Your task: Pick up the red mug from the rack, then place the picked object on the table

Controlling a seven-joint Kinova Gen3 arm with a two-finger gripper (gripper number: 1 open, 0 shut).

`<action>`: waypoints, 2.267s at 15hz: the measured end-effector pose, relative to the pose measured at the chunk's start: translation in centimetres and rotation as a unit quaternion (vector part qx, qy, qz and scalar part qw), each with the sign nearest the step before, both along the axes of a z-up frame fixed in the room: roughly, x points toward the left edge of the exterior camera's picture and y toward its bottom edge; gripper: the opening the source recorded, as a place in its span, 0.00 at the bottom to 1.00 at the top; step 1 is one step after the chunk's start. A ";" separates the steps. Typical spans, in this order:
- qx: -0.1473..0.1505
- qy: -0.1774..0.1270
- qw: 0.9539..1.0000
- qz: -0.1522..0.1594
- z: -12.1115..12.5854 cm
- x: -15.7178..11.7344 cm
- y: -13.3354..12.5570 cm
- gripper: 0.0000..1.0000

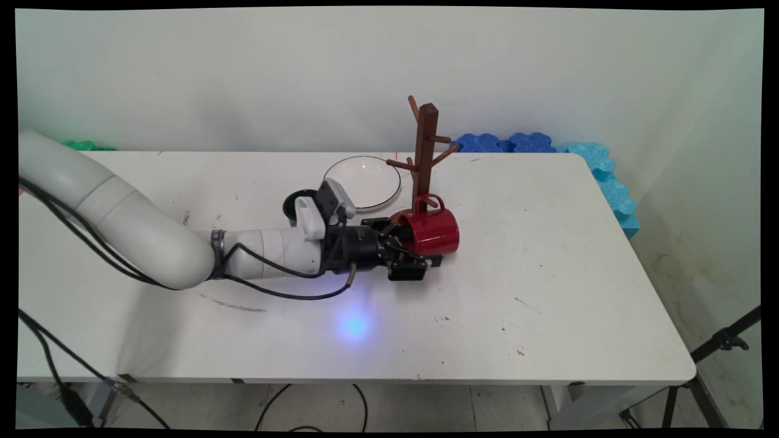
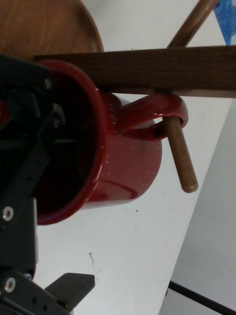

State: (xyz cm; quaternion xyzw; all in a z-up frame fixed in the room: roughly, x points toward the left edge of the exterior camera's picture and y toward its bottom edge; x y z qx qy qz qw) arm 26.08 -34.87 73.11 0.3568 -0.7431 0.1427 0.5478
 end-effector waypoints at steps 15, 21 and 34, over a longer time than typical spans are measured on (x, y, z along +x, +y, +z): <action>-0.010 0.006 1.000 -0.002 -1.1 -1.1 -1.5 0.00; -0.015 0.012 1.000 -0.001 -0.6 -0.8 -1.5 0.00; -0.019 0.033 0.999 -0.027 2.3 -0.4 1.9 0.00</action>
